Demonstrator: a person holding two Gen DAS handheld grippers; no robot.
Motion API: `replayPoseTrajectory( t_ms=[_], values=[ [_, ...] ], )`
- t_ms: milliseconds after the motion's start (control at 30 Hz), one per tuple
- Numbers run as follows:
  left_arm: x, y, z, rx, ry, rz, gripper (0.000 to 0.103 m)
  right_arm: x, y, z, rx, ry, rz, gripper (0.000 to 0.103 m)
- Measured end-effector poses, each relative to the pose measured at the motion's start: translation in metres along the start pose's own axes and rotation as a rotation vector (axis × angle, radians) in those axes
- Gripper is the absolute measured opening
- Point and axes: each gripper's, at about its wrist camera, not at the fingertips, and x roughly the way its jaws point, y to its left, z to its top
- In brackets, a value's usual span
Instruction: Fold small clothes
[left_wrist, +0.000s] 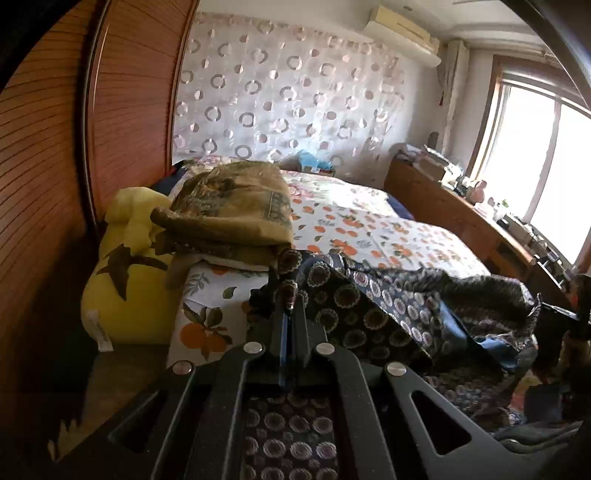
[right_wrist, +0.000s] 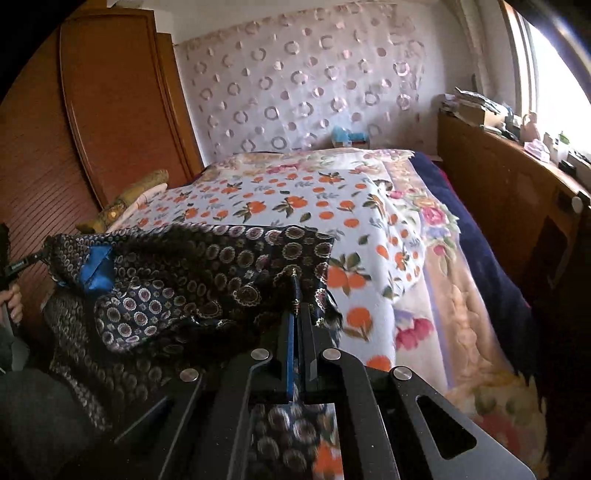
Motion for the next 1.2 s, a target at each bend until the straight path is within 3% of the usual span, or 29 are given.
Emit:
replayPoseTrajectory(
  t_ms=[233,300,367,467,500,533,767,967,1200],
  values=[
    [-0.021,-0.008,0.006,0.053,-0.01,0.035,0.004,-0.019,0.019,0.013,-0.053,0.041,-0.022,0.001],
    [-0.019,-0.008,0.008,0.055,-0.002,0.044,0.013,-0.016,0.024,0.016,-0.066,0.057,-0.009,0.001],
    [-0.016,-0.007,0.011,0.059,-0.002,0.061,0.036,-0.02,0.023,0.017,-0.079,0.053,-0.022,0.007],
    [-0.009,-0.003,0.017,0.055,0.005,0.069,0.055,-0.027,0.016,0.029,-0.085,0.009,-0.04,0.031],
    [-0.006,-0.003,0.02,0.06,0.005,0.076,0.058,-0.029,0.014,0.034,-0.09,-0.005,-0.057,0.04],
    [-0.004,-0.002,0.022,0.066,0.0,0.081,0.061,-0.03,0.014,0.04,-0.097,-0.022,-0.069,0.041],
    [0.03,0.005,0.041,0.091,0.036,0.101,0.064,-0.012,0.013,0.072,-0.117,-0.071,-0.083,0.047],
    [0.075,0.012,0.045,0.106,0.134,0.114,0.064,0.038,0.014,0.067,-0.099,-0.008,-0.053,0.05],
    [0.112,0.013,0.026,0.12,0.261,0.086,0.064,0.085,0.009,0.073,-0.088,0.087,-0.051,0.052]
  ],
)
